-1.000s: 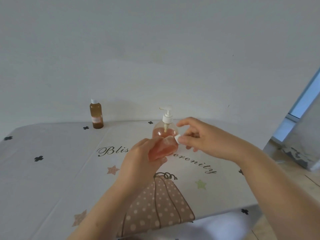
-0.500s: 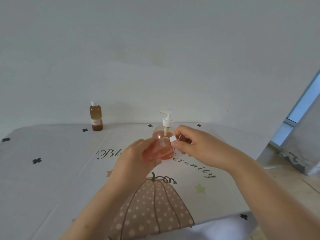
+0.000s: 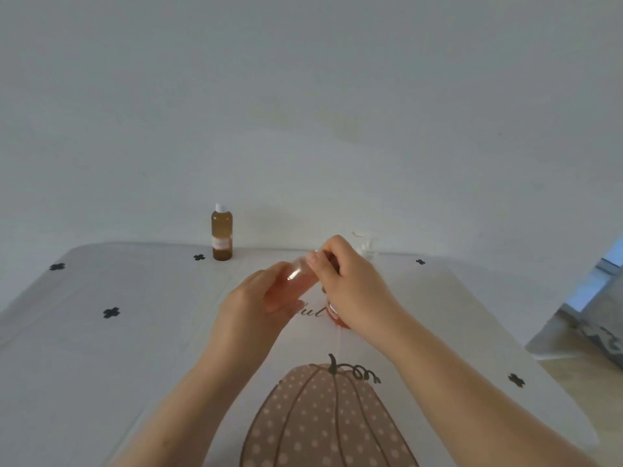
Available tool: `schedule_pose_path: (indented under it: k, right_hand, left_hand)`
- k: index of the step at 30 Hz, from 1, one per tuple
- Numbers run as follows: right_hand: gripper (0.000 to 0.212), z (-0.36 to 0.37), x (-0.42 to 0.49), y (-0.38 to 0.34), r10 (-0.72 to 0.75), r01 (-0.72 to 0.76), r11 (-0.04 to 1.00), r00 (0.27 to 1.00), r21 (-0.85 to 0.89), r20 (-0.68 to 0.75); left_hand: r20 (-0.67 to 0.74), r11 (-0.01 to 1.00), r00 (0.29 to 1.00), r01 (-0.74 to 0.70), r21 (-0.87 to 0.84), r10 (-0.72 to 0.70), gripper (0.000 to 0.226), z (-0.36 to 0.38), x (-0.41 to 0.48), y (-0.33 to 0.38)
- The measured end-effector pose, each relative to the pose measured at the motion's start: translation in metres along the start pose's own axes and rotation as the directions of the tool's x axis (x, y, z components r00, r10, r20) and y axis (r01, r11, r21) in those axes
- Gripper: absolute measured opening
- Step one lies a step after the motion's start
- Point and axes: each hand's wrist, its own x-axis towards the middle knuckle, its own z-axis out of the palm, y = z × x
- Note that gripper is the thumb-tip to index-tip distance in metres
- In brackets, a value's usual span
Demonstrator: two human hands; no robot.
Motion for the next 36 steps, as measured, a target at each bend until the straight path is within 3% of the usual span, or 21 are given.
schedule_pose_path:
  k: [3,6,14,20,30,36]
  right_hand:
    - [0.027,0.014,0.021,-0.016,-0.034,0.038,0.995,0.999,-0.097,0.036]
    - [0.023,0.028,0.049,-0.025,-0.091,0.098,0.979,0.995,-0.180,0.048]
    - [0.017,0.057,0.132,-0.020,-0.083,0.080,0.953,0.997,-0.293,0.002]
    - [0.023,0.073,0.156,-0.013,-0.016,0.039,0.922,0.998,-0.385,0.061]
    - [0.035,0.079,0.157,-0.013,-0.009,0.021,0.919,0.999,-0.394,0.032]
    - [0.044,0.070,0.146,-0.014,-0.092,0.079,0.936,0.995,-0.343,-0.023]
  left_hand:
    - [0.046,0.996,0.995,0.087,0.017,-0.087,0.053,-0.010,0.015,-0.017]
    - [0.079,0.997,0.994,0.075,0.018,-0.076,0.064,-0.022,0.028,-0.036]
    - [-0.038,0.980,0.981,0.194,0.050,-0.192,0.042,-0.060,0.073,-0.074]
    - [-0.074,0.953,0.951,0.302,0.020,-0.300,0.047,-0.058,0.106,-0.102]
    - [-0.053,0.909,0.910,0.406,-0.096,-0.412,0.064,-0.033,0.152,-0.116]
    - [-0.058,0.902,0.902,0.421,-0.091,-0.427,0.042,-0.032,0.156,-0.115]
